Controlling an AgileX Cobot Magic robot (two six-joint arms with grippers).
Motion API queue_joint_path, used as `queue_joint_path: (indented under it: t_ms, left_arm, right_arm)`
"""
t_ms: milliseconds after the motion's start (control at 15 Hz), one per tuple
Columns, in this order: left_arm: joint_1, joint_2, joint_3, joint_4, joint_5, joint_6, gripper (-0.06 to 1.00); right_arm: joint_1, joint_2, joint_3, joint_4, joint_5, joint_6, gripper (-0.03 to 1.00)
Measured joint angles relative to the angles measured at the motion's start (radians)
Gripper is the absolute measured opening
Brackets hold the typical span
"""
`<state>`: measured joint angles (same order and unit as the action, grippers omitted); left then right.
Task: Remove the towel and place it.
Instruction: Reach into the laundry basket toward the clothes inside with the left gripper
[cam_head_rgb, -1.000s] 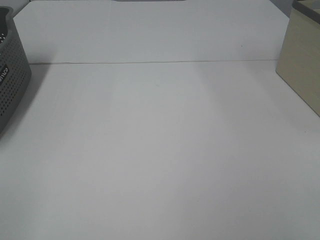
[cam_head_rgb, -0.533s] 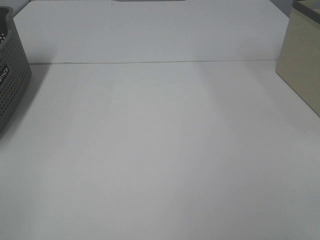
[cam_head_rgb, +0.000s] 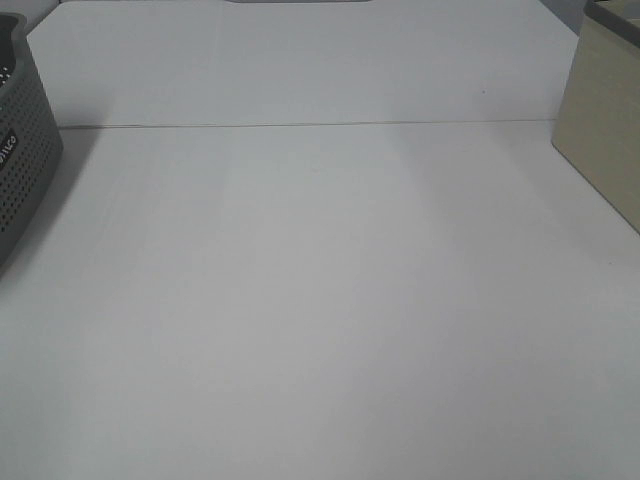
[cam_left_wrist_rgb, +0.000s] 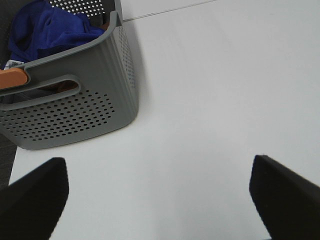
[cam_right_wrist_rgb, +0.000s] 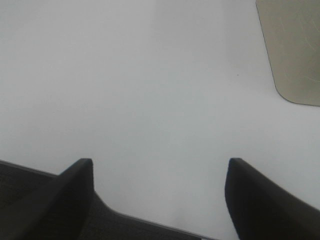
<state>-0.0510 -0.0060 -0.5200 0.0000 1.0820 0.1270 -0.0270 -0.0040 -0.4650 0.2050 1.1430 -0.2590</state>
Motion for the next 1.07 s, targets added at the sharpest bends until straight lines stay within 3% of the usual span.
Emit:
queue_joint_path:
  t_ms: [1067]
  left_arm:
    - [0.023, 0.0, 0.0, 0.0, 0.0, -0.004, 0.93]
  right_arm:
    - [0.0, 0.0, 0.0, 0.0, 0.0, 0.0, 0.72]
